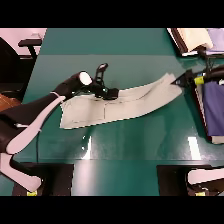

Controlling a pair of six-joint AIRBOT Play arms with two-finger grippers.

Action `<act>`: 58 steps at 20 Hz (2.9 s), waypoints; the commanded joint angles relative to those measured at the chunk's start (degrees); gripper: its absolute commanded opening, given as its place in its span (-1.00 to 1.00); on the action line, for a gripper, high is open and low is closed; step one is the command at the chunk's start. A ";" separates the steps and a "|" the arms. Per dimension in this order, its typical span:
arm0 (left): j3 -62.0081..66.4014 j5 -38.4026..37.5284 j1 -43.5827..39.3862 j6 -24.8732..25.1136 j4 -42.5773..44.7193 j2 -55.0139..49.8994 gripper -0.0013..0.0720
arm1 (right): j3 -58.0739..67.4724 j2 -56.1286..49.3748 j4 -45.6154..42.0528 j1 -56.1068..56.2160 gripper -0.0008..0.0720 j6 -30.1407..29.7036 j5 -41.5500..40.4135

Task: Fold the shirts.

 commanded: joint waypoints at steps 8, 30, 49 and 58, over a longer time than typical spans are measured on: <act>5.70 -0.70 -3.87 -0.15 0.22 -6.16 -0.89 | 12.15 10.08 4.94 16.02 -0.94 2.01 -3.32; 7.91 -11.54 32.44 0.04 19.06 36.02 -0.89 | 26.14 -16.81 4.79 61.64 0.42 -2.16 -18.27; 7.91 -17.42 32.85 0.46 19.21 36.39 -0.89 | -14.75 -7.21 1.25 25.33 0.79 6.34 -18.84; 7.32 -18.45 32.79 0.42 17.59 36.39 -0.89 | 3.08 -21.66 8.98 40.65 -0.14 6.34 -19.15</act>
